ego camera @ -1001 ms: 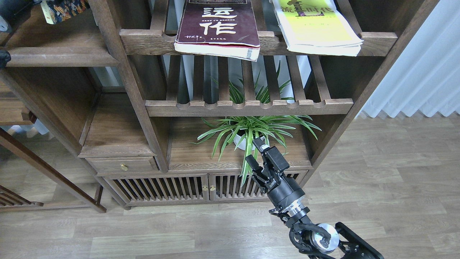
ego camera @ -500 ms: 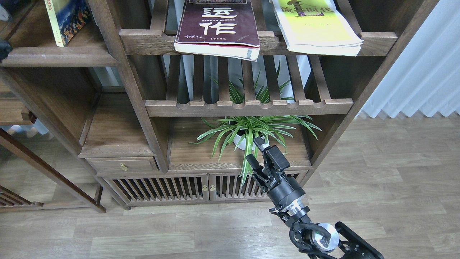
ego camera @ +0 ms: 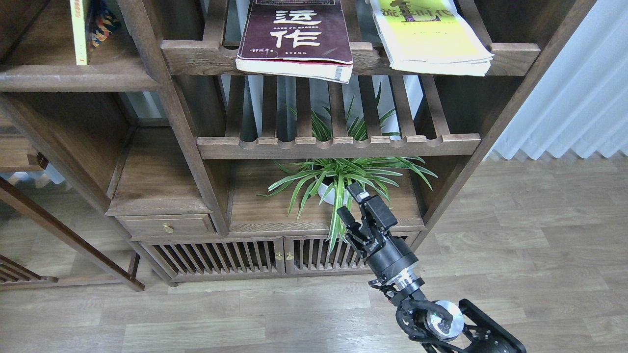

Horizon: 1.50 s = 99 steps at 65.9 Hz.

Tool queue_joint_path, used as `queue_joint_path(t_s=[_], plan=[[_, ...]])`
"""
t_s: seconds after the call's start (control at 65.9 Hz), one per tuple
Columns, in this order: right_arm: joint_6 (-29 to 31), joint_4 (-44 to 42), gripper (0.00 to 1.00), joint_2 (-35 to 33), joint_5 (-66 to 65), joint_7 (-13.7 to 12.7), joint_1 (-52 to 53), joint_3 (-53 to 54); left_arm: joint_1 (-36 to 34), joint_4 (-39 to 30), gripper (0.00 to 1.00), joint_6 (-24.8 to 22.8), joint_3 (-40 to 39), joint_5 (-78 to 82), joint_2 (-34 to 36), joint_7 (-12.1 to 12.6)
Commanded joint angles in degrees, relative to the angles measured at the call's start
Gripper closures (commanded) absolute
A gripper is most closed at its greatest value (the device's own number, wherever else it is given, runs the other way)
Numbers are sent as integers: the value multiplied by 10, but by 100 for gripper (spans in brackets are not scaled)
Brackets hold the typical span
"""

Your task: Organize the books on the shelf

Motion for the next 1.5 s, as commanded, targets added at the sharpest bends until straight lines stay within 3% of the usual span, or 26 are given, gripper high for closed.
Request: queue_joint_path(t_s=[0.0, 0.182, 0.546, 0.758, 0.819, 0.986, 1.137, 1.486], plan=[[0, 1, 8, 2, -1, 0, 2, 0, 68, -72, 50, 22, -43, -12, 25, 1], [0, 0, 8, 3, -2, 1, 10, 0, 194, -182, 50, 30, -131, -13, 37, 1], [0, 1, 6, 11, -6, 3, 10, -2, 398, -302, 46, 14, -265, -14, 29, -1], [0, 13, 6, 5, -21, 2, 10, -4, 488, -356, 43, -6, -302, -13, -33, -7], [0, 13, 6, 10, -22, 3, 13, 0, 499, -362, 39, -25, -302, -9, -79, -4], [0, 9, 6, 13, -20, 11, 45, 1, 502, -359, 34, -45, -294, -9, -127, 0], [0, 11, 6, 11, -21, 47, 74, 1, 513, -355, 24, -67, -293, -9, -173, 1], [0, 13, 6, -15, -22, 47, 82, 1, 571, -328, 18, -76, -285, -9, -264, 19]])
